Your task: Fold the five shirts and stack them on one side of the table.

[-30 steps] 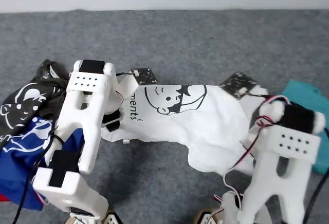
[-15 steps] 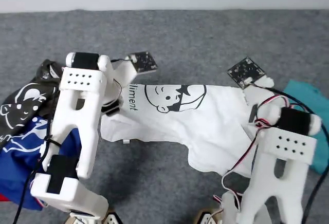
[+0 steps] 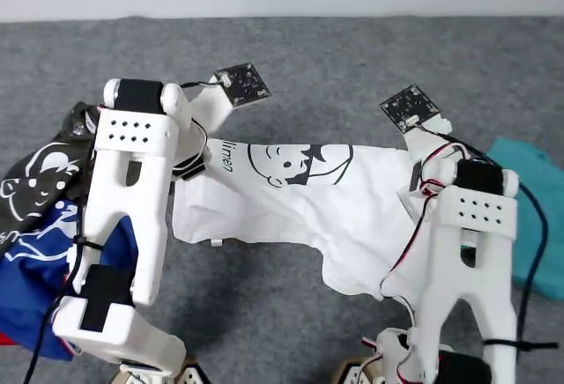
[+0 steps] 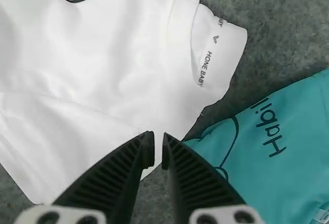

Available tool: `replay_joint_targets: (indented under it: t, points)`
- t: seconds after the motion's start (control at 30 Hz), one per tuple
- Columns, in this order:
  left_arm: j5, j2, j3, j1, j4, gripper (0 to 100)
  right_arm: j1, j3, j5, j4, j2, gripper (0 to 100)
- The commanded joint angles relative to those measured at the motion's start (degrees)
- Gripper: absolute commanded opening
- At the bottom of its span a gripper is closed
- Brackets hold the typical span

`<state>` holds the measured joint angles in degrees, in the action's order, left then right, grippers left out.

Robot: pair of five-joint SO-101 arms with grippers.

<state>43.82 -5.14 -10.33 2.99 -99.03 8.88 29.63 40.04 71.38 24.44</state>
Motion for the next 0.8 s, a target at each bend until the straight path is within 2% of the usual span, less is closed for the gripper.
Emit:
replay_joint_targets:
  t: [0.0,0.17,0.43,0.53,0.63,0.77]
  points:
    - [-1.5,3.2,-5.1,-1.7,-1.5,8,-0.3,-0.5,-0.5,-1.0,0.0,4.0]
    - [-4.7,5.5,-5.4,-2.1,-1.7,20,-0.5,-0.5,-0.4,-1.0,-0.1,4.0]
    - [-5.3,7.0,-3.6,-2.2,-1.5,20,-0.6,-0.2,-0.6,-3.6,-0.2,4.0]
    - [-10.0,3.7,-3.9,-1.6,0.4,19,-0.7,-0.2,-0.7,-6.5,-0.3,4.0]
    - [-15.9,-0.4,-3.9,-1.6,6.5,16,-1.7,-0.4,-0.9,-10.5,-1.9,3.6]
    - [-24.7,-7.4,-3.9,-0.6,14.4,10,-3.5,-3.4,-7.4,-14.7,-10.4,3.5]
